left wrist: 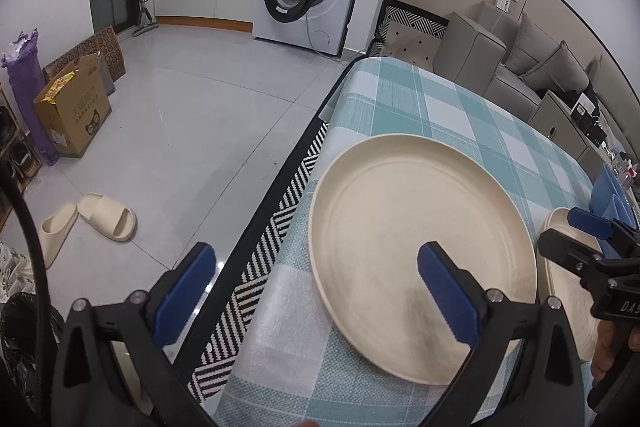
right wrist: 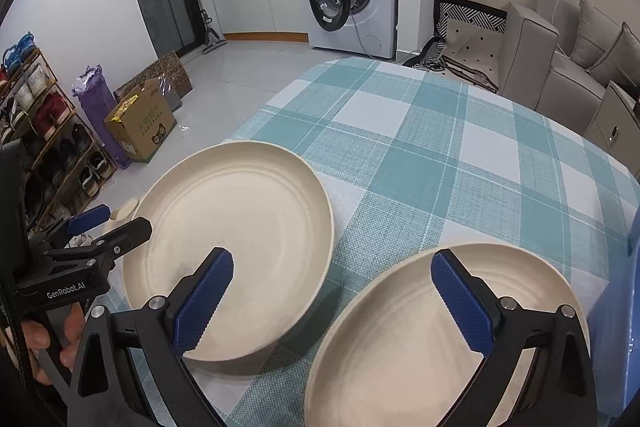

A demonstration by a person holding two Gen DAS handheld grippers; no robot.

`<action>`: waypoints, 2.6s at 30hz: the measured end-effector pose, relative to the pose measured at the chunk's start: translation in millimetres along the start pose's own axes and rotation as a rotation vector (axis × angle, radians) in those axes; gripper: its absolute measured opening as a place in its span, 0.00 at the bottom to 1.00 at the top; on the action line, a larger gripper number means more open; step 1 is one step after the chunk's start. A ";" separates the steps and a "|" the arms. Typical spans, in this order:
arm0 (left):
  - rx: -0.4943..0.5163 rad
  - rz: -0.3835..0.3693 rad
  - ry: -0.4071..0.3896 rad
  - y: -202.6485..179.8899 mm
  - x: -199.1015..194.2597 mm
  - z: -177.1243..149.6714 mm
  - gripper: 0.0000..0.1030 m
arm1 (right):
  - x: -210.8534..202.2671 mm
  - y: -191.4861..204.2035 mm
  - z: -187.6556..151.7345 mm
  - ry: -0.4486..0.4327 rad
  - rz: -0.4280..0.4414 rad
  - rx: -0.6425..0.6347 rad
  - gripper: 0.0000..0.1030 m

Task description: Organize plates and bowls

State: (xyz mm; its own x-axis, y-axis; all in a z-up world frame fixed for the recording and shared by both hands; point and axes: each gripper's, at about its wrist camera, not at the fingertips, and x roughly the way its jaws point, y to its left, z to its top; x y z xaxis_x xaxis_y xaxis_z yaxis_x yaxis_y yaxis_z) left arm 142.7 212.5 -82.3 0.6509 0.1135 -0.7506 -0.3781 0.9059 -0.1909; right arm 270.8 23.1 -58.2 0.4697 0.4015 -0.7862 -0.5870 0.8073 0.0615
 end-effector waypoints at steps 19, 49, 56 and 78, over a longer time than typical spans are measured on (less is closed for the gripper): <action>-0.040 -0.025 0.047 9.6 13.9 -5.3 0.65 | 39.4 16.6 4.5 0.097 0.008 -0.059 0.64; 0.041 -0.028 0.035 -2.9 9.2 -7.8 0.17 | 37.3 14.2 -7.6 0.104 -0.024 -0.076 0.15; 0.049 -0.027 0.010 -6.3 -1.2 -6.2 0.16 | 28.4 15.5 -6.7 0.080 -0.035 -0.081 0.15; 0.102 -0.082 -0.067 -38.0 -46.5 -0.6 0.16 | -49.5 1.6 -12.0 -0.024 -0.072 -0.066 0.15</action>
State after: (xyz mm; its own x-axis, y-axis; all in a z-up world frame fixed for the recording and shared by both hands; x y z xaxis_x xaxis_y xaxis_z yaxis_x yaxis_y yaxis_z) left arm 126.4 172.6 -40.5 0.7208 0.0616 -0.6904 -0.2550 0.9498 -0.1815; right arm 238.7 -0.7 -26.5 0.5277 0.3543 -0.7720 -0.5926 0.8047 -0.0357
